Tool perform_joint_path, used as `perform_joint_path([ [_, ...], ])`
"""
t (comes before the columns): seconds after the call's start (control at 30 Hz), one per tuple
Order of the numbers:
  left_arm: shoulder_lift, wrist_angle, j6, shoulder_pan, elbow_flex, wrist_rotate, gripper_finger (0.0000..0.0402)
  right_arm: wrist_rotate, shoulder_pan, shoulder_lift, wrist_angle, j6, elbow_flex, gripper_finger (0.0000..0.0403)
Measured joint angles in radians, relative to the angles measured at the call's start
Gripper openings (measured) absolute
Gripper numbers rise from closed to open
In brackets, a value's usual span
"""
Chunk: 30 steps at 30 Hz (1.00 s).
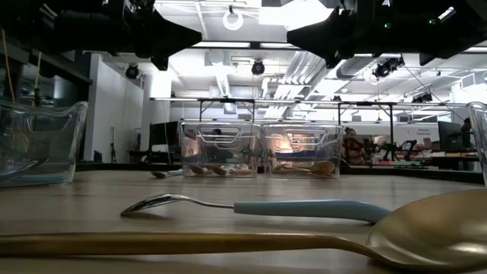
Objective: Sort silverware by color (type)
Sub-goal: Put the blue spoon into the bottom right transparent bin
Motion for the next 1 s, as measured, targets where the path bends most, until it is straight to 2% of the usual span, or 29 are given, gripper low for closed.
perform_joint_path([
  [0.07, 0.0, 0.0, 0.0, 0.0, 0.0, 0.0, 0.0, 0.009, 0.0, 0.0, 0.0, -0.018, 0.0, 0.0008],
  [0.17, 0.0, 0.0, 0.0, 0.0, 0.0, 0.0, 0.0, 0.033, -0.001, 0.0, 0.0, -0.008, 0.0, 0.0016],
  [0.3, 0.0, 0.001, -0.005, 0.0, 0.0, 0.0, 0.0, 0.033, -0.002, 0.0, 0.0, -0.006, 0.0, 0.0003],
  [0.87, 0.0, 0.001, -0.027, 0.0, 0.0, -0.001, 0.0003, 0.027, -0.002, 0.0, -0.01, 0.011, -0.001, 0.0],
  [1.0, 0.0, 0.001, -0.027, 0.0, 0.0, -0.048, 0.0019, 0.025, -0.002, 0.0, -0.019, 0.012, -0.001, 0.0],
])
